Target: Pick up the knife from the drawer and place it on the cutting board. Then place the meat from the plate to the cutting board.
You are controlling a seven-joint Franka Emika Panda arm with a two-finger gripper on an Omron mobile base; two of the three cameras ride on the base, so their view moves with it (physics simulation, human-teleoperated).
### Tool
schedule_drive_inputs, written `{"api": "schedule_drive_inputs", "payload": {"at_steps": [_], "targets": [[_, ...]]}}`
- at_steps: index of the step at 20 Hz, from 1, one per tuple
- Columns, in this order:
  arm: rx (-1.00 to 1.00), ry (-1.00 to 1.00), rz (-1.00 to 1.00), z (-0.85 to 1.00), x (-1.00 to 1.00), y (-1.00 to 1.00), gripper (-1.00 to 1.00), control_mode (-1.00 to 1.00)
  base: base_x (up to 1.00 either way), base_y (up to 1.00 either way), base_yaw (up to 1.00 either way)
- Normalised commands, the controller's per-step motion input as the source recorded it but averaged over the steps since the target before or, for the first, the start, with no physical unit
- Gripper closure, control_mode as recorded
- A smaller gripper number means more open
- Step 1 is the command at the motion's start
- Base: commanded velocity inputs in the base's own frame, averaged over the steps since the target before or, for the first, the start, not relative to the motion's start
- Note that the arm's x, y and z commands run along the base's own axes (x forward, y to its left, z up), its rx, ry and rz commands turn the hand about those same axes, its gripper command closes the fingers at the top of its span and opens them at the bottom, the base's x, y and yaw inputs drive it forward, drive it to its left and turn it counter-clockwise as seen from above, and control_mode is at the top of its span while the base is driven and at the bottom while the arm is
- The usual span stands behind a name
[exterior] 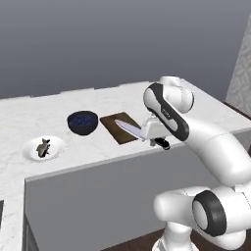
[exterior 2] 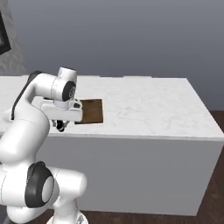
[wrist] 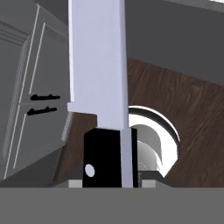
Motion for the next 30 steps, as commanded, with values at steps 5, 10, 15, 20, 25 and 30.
{"api": "schedule_drive_inputs", "payload": {"at_steps": [5,10,15,20,25,30], "targets": [[0.0,0.0,0.0,0.0,0.0,0.0,1.0,1.0,0.41,0.0,0.16],[0.0,0.0,0.0,0.0,0.0,0.0,1.0,1.0,0.47,0.0,0.17],[0.0,0.0,0.0,0.0,0.0,0.0,1.0,1.0,0.34,0.0,0.22],[0.0,0.0,0.0,0.0,0.0,0.0,1.0,1.0,0.37,0.0,0.23],[0.0,0.0,-0.01,0.0,0.1,-0.1,1.0,-1.0,0.16,0.0,0.05],[0.0,0.03,-0.17,-0.01,0.42,-0.54,1.0,-1.0,0.0,0.0,0.0]]}}
